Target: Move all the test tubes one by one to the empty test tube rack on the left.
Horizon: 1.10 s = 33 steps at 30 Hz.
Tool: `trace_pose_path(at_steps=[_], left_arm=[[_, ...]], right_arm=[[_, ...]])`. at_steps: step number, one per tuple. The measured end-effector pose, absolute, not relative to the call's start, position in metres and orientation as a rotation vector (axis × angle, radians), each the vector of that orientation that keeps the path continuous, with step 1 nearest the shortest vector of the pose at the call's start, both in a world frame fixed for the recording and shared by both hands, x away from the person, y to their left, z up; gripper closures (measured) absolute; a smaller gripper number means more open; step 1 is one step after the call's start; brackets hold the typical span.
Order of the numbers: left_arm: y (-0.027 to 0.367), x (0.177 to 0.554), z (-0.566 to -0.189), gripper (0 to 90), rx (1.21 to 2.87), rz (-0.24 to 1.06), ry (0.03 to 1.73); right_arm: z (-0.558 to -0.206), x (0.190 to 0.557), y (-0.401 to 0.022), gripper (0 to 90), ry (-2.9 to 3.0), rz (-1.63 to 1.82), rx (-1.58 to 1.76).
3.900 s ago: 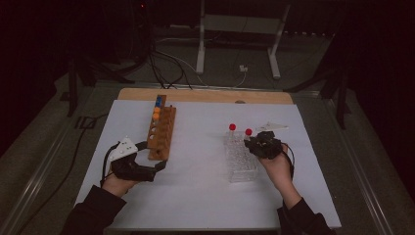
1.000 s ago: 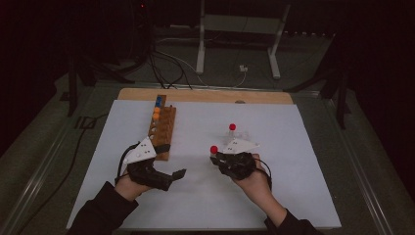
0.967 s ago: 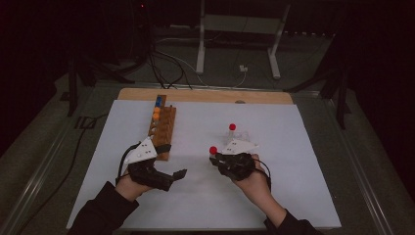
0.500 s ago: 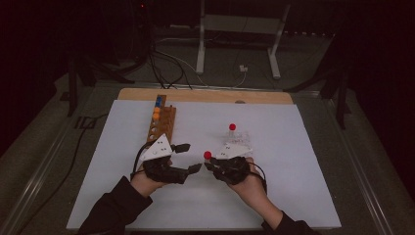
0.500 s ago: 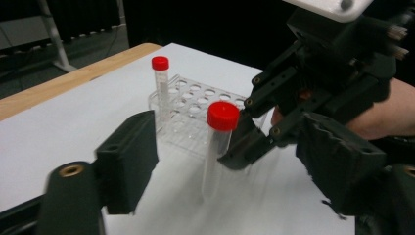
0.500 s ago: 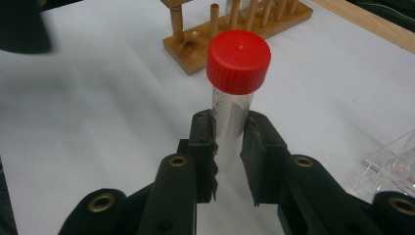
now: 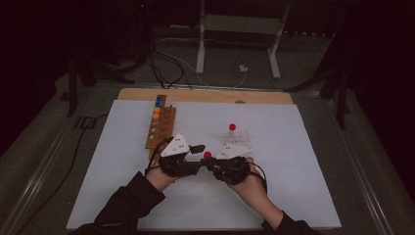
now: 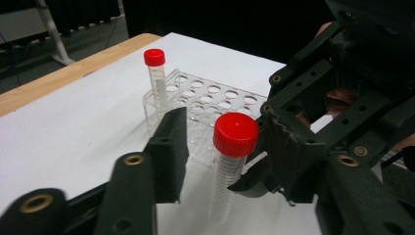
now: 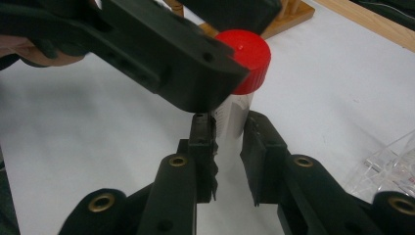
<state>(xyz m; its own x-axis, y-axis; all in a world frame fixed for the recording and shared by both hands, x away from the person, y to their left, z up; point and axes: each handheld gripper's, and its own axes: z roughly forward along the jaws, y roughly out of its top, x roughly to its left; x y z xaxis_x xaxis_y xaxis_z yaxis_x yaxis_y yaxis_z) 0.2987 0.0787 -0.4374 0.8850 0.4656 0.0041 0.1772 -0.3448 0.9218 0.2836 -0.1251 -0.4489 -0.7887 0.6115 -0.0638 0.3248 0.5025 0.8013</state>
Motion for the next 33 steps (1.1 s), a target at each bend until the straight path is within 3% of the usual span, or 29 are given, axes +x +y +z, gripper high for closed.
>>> trace_pose_path(at_steps=[7,12,26,33], left_arm=[[0.075,0.300,-0.439,60.1,1.944,0.335,0.449],[0.074,0.301,-0.441,69.0,1.950,0.320,0.439],[0.076,0.300,-0.434,71.4,1.956,0.356,0.406],[0.086,0.302,-0.426,71.5,1.955,0.386,0.427]], right_arm=[[-0.449,0.284,-0.125,75.0,2.415,1.186,0.779],[-0.449,0.284,-0.125,75.0,2.414,1.184,0.779],[-0.447,0.284,-0.128,73.7,2.393,1.236,0.777],[-0.442,0.282,-0.132,48.9,2.363,1.290,0.774]])
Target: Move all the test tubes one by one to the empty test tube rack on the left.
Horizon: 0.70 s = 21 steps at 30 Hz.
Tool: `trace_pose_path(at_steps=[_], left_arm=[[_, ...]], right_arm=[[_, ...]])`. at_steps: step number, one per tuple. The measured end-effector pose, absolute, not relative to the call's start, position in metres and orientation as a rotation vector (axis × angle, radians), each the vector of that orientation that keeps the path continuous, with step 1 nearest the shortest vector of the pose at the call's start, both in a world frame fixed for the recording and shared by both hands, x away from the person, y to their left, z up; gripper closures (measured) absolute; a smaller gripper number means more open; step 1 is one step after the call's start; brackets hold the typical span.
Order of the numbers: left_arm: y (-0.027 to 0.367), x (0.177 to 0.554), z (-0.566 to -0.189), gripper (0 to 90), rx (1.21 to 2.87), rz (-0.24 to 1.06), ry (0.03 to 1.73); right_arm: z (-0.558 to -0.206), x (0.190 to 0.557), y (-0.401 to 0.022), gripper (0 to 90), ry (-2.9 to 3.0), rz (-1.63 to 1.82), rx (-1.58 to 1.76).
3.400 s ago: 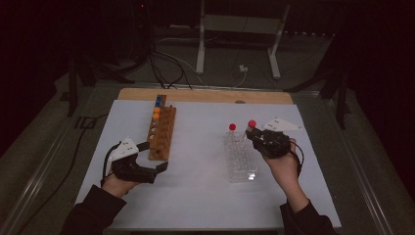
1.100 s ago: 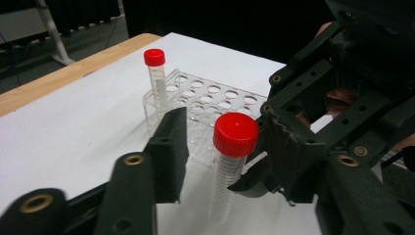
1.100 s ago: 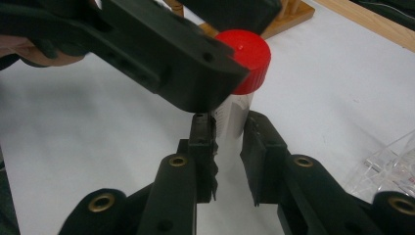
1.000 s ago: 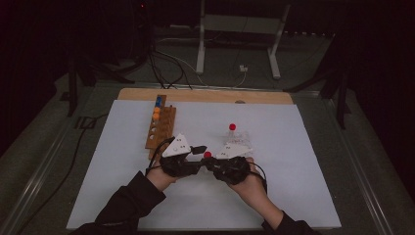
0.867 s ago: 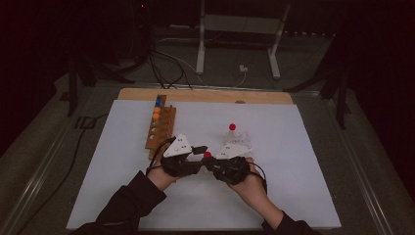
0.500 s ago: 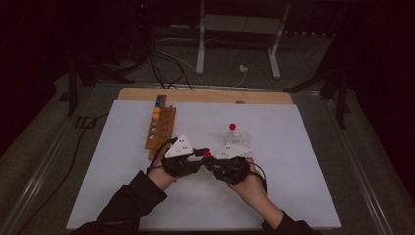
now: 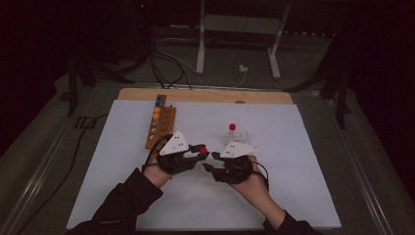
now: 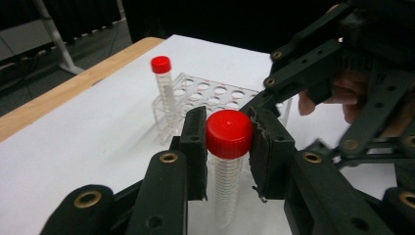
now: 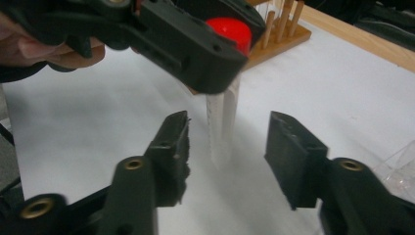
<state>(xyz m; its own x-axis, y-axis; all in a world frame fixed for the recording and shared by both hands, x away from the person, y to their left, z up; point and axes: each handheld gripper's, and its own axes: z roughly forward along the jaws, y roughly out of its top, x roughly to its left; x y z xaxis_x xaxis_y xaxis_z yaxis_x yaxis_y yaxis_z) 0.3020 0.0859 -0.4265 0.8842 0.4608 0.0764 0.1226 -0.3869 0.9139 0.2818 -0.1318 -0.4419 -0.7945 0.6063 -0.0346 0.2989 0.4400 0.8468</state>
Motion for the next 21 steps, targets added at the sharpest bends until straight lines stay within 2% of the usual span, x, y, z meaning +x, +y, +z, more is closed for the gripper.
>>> trace_pose_path(at_steps=[6,10,17,21], left_arm=[[0.096,0.305,-0.417,71.5,1.936,0.400,0.452],[0.103,0.308,-0.409,71.5,1.929,0.427,0.467],[0.120,0.315,-0.396,71.5,1.898,0.480,0.510],[0.131,0.322,-0.390,71.4,1.885,0.511,0.544]], right_arm=[[-0.439,0.281,-0.134,26.9,2.346,1.326,0.782],[-0.436,0.281,-0.135,16.2,2.331,1.371,0.784],[-0.430,0.278,-0.140,3.6,2.274,1.423,0.792],[-0.428,0.278,-0.141,2.9,2.275,1.428,0.794]])
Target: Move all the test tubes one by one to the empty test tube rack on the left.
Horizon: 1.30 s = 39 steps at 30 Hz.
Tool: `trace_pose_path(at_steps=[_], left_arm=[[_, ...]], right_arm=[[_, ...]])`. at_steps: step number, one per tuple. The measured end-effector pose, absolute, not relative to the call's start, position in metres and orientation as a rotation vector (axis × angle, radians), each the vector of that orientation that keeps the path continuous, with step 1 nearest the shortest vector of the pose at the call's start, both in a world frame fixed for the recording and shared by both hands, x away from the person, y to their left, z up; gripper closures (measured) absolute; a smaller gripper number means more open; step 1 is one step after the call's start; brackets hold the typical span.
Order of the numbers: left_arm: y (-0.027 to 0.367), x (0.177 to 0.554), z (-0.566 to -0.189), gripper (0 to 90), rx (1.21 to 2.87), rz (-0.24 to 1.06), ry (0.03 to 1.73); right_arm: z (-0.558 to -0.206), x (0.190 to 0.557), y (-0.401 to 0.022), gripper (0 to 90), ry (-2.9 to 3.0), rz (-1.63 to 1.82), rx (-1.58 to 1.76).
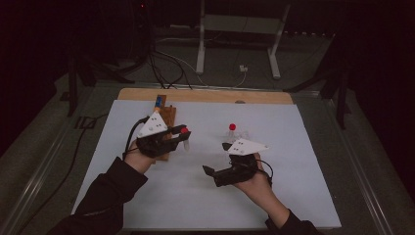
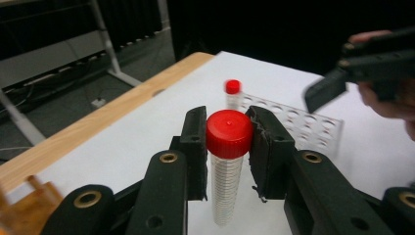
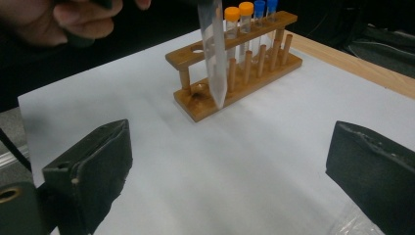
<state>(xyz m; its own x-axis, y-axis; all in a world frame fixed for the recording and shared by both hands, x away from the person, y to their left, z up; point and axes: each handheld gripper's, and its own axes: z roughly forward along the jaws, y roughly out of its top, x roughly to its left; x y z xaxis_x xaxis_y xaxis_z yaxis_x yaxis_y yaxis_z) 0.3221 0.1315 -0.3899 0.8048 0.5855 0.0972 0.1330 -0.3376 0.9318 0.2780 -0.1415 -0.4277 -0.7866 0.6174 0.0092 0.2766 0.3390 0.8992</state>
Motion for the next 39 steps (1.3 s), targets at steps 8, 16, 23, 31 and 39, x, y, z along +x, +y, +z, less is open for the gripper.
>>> trace_pose_path(at_steps=[8,16,23,31,39], left_arm=[[0.152,0.333,-0.380,71.4,1.864,0.574,0.605],[0.172,0.341,-0.377,71.4,1.862,0.609,0.673],[0.190,0.347,-0.371,71.4,1.832,0.672,0.725],[0.203,0.355,-0.372,71.4,1.801,0.729,0.773],[0.206,0.368,-0.387,71.4,1.793,0.732,0.834]], right_arm=[[-0.426,0.278,-0.145,0.0,2.281,1.464,0.780],[-0.425,0.279,-0.150,0.0,2.266,1.498,0.774],[-0.425,0.279,-0.151,0.0,2.253,1.509,0.771],[-0.423,0.280,-0.154,0.0,2.246,1.528,0.771],[-0.424,0.280,-0.154,0.0,2.246,1.536,0.777]])
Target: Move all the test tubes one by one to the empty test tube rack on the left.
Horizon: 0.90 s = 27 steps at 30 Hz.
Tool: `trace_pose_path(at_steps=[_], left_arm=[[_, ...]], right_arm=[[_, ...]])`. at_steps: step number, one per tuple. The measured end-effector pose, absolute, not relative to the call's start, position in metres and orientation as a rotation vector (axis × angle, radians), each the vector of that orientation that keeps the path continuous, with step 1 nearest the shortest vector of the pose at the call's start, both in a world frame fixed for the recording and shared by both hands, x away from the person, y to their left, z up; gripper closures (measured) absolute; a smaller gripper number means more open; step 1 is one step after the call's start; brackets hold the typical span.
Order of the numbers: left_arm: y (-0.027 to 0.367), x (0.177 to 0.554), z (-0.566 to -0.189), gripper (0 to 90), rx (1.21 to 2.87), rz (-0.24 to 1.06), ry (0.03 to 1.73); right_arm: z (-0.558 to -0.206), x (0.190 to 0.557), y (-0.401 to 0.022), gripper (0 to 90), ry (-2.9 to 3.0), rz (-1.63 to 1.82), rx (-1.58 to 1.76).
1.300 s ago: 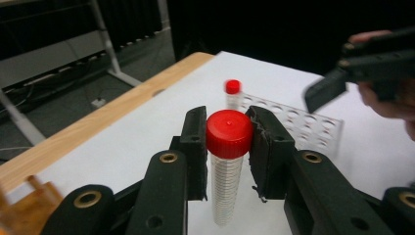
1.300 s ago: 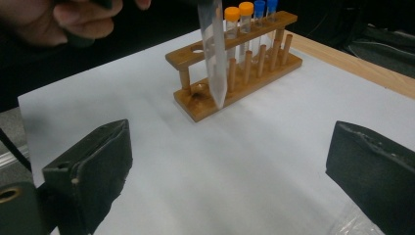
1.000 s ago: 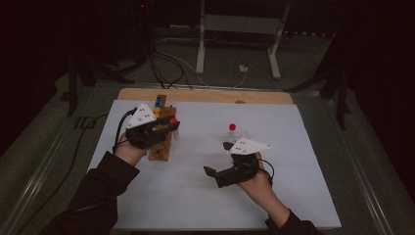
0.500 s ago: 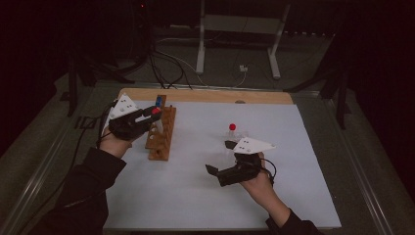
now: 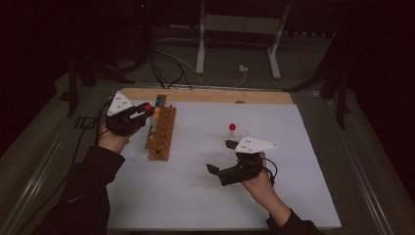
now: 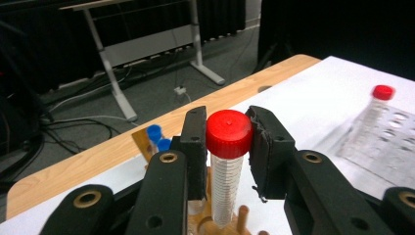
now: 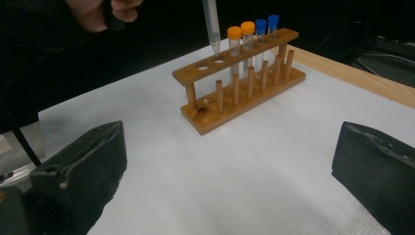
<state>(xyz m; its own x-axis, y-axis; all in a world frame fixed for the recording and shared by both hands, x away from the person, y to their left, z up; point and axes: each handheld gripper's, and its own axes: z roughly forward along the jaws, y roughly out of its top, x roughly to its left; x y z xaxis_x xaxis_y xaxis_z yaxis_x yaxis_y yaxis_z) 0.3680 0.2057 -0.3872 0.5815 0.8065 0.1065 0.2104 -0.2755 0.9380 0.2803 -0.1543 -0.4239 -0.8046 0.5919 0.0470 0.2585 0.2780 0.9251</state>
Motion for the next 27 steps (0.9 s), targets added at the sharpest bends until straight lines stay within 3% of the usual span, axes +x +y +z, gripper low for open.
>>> trace_pose_path(at_steps=[27], left_arm=[[0.204,0.384,-0.443,71.2,1.879,0.655,0.972]], right_arm=[[-0.423,0.281,-0.158,0.0,2.238,1.559,0.776]])
